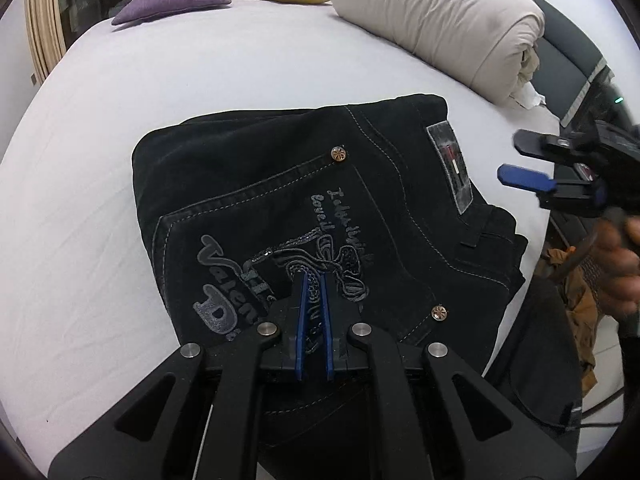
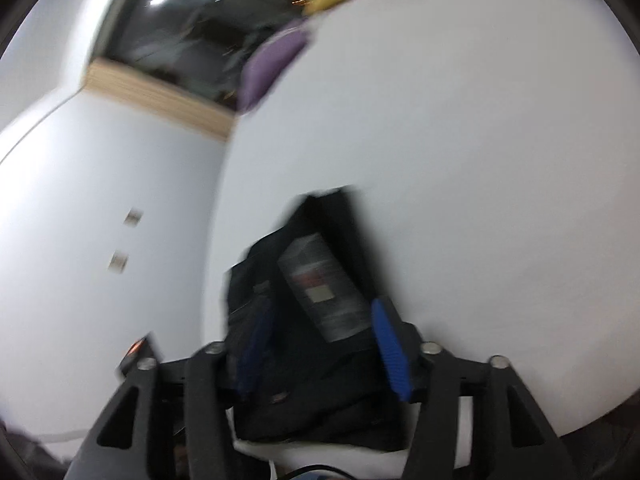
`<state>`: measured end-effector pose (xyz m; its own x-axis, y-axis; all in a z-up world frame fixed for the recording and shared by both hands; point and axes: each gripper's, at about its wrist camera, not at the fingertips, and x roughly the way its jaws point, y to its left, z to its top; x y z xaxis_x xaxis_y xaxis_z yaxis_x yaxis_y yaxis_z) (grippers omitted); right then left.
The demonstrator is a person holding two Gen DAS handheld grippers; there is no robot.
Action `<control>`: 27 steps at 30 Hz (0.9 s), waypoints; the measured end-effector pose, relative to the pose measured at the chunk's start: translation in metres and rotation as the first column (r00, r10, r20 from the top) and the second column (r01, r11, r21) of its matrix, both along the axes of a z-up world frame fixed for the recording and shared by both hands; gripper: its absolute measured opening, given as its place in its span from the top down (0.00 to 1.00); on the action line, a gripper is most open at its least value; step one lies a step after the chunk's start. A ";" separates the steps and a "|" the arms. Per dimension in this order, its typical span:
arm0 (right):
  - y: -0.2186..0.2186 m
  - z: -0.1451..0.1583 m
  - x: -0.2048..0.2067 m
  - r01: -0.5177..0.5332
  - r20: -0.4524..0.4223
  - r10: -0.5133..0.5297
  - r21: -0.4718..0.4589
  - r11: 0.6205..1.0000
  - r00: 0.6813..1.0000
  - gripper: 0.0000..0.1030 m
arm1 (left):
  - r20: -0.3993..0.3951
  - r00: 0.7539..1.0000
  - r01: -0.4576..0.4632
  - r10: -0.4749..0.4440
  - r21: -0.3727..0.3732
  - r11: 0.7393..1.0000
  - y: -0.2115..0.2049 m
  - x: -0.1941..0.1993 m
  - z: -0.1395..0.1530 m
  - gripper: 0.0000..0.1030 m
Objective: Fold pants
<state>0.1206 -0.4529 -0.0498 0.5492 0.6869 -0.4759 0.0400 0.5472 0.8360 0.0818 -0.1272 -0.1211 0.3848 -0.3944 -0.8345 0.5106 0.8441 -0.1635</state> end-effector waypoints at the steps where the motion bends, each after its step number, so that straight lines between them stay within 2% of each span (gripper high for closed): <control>1: 0.016 0.003 0.003 -0.053 0.011 0.054 -0.010 0.999 0.999 0.55 | 0.000 1.000 0.000 0.000 0.003 1.000 -0.001 0.001 0.000 0.94; 3: 0.030 -0.007 0.005 -0.100 -0.021 0.100 -0.022 0.995 0.995 0.57 | 0.000 1.000 0.003 -0.003 0.011 1.000 -0.002 0.003 -0.001 0.94; 5: 0.035 -0.028 0.005 -0.104 -0.099 0.100 -0.034 0.994 0.990 0.57 | -0.006 1.000 0.001 -0.001 0.012 1.000 -0.003 0.004 -0.001 0.94; 6: 0.034 -0.036 0.001 -0.097 -0.124 0.092 -0.037 0.995 0.988 0.67 | -0.010 1.000 0.004 -0.004 0.013 1.000 -0.004 0.004 -0.002 0.94; 8: 0.028 -0.042 -0.008 -0.075 -0.136 0.072 -0.014 0.997 0.988 0.73 | -0.012 1.000 0.008 -0.008 0.017 1.000 -0.005 0.001 -0.002 0.94; 13: 0.009 -0.036 -0.041 -0.070 -0.121 0.066 -0.030 0.997 0.990 0.71 | -0.023 1.000 0.006 -0.006 0.010 1.000 -0.004 0.002 0.000 0.94; 14: 0.006 -0.031 -0.046 -0.063 -0.119 0.056 -0.051 0.997 0.991 0.68 | -0.025 1.000 0.007 -0.007 0.009 1.000 -0.004 0.002 0.001 0.94; 15: 0.000 -0.027 -0.050 -0.044 -0.116 0.034 -0.079 0.996 0.993 0.60 | -0.027 1.000 0.009 -0.009 0.009 1.000 -0.008 0.003 0.001 0.94; 16: -0.007 -0.026 -0.052 -0.025 -0.110 0.016 -0.088 0.996 0.994 0.55 | -0.030 1.000 0.009 -0.009 0.008 1.000 -0.006 0.004 0.002 0.94; 18: -0.019 -0.019 -0.050 0.021 -0.092 -0.031 -0.103 0.995 0.995 0.54 | -0.035 0.999 0.005 -0.005 0.002 1.000 -0.002 0.004 0.007 0.94; 19: -0.024 -0.017 -0.045 0.037 -0.092 -0.048 -0.116 0.993 0.995 0.54 | -0.032 0.999 0.000 0.000 -0.002 1.000 0.000 0.002 0.008 0.94; 23: -0.031 -0.019 -0.014 0.041 -0.073 -0.051 -0.142 0.989 0.996 0.37 | 0.005 0.997 -0.073 0.073 -0.029 0.997 0.025 0.005 0.028 0.92; 24: -0.033 -0.023 -0.008 0.038 -0.080 -0.050 -0.148 0.988 0.996 0.31 | 0.003 0.995 -0.098 0.098 -0.031 0.995 0.032 0.009 0.030 0.88; 25: -0.032 -0.027 0.002 0.032 -0.091 -0.047 -0.160 0.987 0.995 0.30 | -0.005 0.993 -0.121 0.121 -0.031 0.992 0.037 0.014 0.030 0.85; 26: -0.030 -0.030 0.009 0.020 -0.096 -0.037 -0.166 0.986 0.995 0.30 | -0.020 0.989 -0.146 0.145 -0.039 0.989 0.043 0.020 0.028 0.78; 27: -0.028 -0.035 0.018 0.000 -0.108 -0.018 -0.170 0.986 0.994 0.30 | -0.044 0.985 -0.171 0.169 -0.048 0.984 0.050 0.026 0.024 0.63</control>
